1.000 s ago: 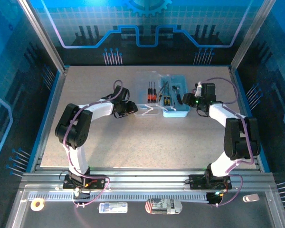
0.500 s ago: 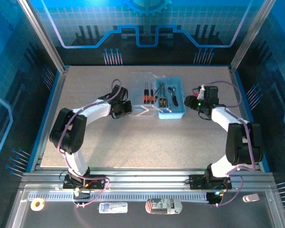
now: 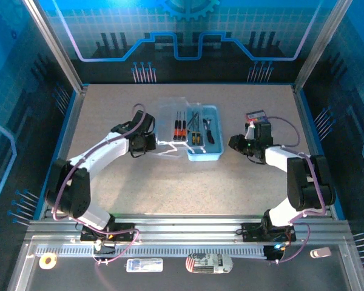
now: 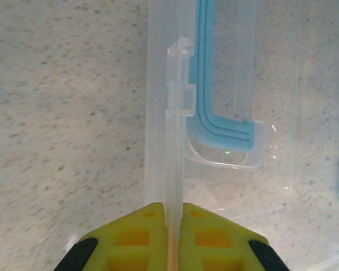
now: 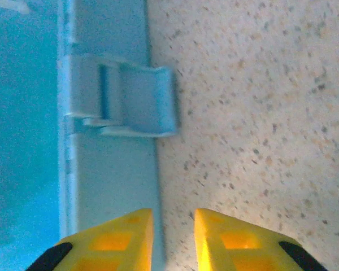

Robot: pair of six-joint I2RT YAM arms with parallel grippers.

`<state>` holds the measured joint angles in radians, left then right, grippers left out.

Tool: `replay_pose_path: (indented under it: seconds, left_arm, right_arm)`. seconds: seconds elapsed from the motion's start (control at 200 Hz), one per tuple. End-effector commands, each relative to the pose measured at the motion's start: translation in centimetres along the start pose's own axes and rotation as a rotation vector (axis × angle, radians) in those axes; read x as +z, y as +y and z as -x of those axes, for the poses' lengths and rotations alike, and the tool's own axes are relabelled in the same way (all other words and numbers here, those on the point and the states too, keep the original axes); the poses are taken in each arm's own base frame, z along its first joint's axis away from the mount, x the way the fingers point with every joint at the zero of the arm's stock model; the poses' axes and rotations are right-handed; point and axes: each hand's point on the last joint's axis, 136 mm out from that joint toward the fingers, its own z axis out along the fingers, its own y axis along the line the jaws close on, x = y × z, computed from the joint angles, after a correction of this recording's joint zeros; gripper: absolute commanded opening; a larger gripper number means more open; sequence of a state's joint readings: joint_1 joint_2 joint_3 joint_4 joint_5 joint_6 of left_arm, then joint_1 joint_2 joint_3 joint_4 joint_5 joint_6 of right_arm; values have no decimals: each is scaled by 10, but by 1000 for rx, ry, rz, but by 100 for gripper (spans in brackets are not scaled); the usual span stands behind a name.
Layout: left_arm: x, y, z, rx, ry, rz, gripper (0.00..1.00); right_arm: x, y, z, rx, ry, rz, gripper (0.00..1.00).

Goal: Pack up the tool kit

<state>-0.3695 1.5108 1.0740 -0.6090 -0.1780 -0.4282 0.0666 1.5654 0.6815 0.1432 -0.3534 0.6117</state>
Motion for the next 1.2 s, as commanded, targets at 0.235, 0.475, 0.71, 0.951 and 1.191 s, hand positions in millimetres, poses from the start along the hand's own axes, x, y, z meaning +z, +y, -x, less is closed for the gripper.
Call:
replay_pose_path:
  seconds: [0.235,0.475,0.71,0.951,1.191]
  left_arm:
    - [-61,3,14,153,-92,115,0]
    - [-80,-20,19,252,-89,180,0]
    - [-89,-63,11,333,-64,177,3]
    - [-92,-108,-2,413,-40,167,14]
    - [-92,-171,-20,447,4,-27,21]
  right_arm:
    - [37,60,-58,-82,107,237,21]
    - [52,78,-77,-44,152,338,15]
    - [55,88,-85,-64,156,337,15]
    - [54,85,-82,-69,138,307,16]
    - [53,89,-83,-66,141,328,19]
